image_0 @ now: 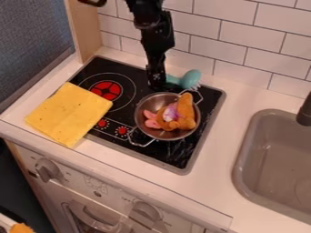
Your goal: Put the blue brush on top of the yellow cloth
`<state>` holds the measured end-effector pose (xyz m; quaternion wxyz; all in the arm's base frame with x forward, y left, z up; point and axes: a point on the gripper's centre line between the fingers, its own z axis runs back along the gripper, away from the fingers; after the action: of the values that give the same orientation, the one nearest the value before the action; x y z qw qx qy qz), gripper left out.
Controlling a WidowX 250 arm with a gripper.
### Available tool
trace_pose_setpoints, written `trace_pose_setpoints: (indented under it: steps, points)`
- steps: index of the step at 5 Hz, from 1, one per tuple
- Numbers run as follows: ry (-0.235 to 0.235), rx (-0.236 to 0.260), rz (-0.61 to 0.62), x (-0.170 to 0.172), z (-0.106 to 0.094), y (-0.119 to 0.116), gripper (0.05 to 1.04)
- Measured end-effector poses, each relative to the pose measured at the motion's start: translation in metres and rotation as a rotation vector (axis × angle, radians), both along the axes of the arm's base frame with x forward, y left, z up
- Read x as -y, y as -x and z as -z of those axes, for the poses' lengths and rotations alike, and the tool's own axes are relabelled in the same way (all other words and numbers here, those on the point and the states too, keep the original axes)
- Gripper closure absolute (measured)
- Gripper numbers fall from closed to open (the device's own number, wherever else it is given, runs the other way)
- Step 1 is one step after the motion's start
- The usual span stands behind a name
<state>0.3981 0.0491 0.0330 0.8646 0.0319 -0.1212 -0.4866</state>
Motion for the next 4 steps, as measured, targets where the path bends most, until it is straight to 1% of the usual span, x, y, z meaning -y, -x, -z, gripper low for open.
trace_pose_setpoints:
  steps: [1, 2, 3, 4]
  points:
    - [-0.008, -0.012, 0.046, 0.001, 0.01, -0.003, 0.083]
    - [-0.017, -0.011, 0.08, 0.007, 0.018, -0.01, 0.153]
    - [-0.02, -0.003, 0.064, 0.008, 0.02, -0.014, 0.43]
    - [-0.019, 0.017, 0.054, 0.007, 0.021, -0.017, 0.6]
